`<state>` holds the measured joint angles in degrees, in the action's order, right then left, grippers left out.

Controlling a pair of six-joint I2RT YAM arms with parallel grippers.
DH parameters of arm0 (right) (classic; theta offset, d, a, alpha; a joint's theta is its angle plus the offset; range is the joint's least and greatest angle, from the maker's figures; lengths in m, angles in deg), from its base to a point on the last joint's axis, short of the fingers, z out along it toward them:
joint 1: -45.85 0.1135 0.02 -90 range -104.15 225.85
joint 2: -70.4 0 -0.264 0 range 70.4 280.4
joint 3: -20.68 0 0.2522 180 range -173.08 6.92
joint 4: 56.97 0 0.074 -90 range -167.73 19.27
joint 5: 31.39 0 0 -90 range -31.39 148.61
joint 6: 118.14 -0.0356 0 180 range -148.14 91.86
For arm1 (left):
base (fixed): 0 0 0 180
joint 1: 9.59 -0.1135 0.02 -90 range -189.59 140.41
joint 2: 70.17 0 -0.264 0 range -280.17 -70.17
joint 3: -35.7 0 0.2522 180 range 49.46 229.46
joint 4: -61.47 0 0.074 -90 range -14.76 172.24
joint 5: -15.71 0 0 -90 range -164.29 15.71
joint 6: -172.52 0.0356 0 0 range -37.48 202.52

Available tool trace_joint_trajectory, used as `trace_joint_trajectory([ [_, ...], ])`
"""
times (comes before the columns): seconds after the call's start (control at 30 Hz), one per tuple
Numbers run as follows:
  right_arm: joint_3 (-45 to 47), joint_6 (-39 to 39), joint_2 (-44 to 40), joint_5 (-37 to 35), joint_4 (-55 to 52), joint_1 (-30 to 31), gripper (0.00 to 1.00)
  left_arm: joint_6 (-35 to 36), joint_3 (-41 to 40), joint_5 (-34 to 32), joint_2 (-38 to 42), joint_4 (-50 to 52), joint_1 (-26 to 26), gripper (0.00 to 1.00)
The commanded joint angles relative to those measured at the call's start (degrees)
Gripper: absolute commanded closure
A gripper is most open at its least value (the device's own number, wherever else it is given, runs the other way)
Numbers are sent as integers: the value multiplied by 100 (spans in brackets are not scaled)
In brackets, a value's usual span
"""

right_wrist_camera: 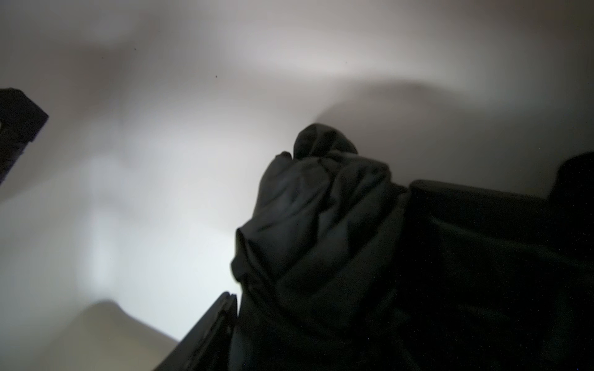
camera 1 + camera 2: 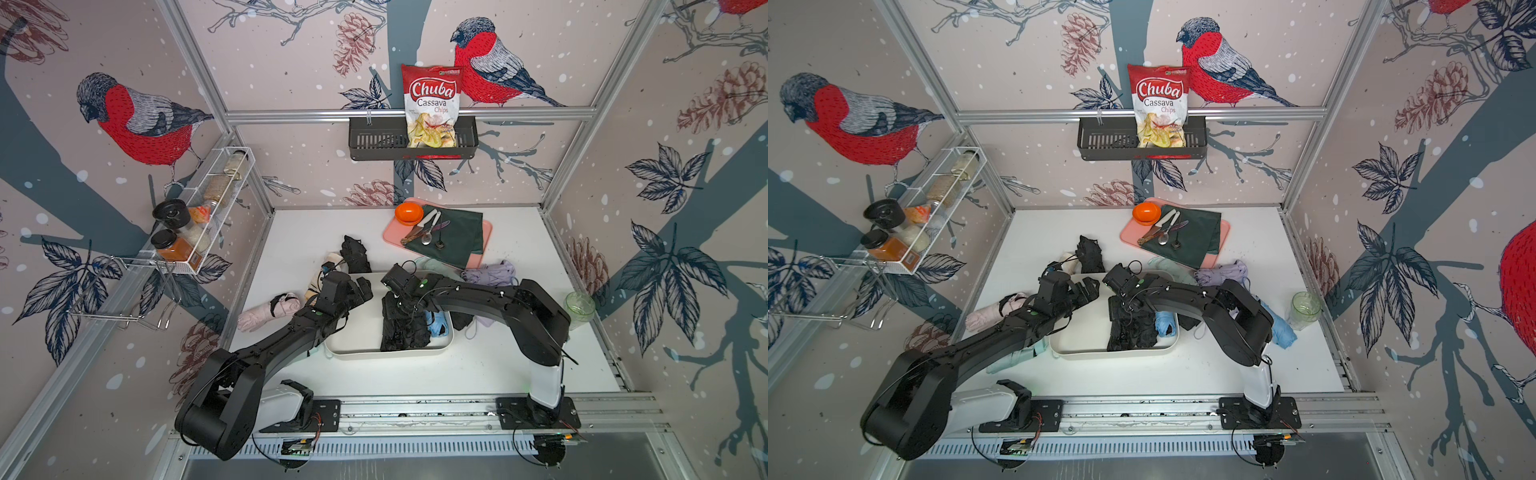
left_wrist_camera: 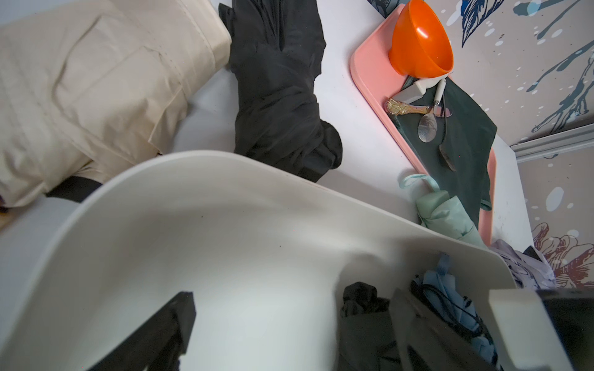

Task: Put the umbrella into the storage box
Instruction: Place the umbrella in the storage box.

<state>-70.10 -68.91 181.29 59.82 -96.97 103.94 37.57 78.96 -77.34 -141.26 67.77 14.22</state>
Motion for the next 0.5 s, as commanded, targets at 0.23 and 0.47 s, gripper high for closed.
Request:
trace_joint_trajectory([
  [0.23, 22, 65, -462, -484, -324, -8, 29, 135, -75, 273, -23, -112, 7, 15],
  [0.47, -42, 114, -996, -853, -525, -74, 29, 153, -155, 340, -75, -176, 268, 21],
])
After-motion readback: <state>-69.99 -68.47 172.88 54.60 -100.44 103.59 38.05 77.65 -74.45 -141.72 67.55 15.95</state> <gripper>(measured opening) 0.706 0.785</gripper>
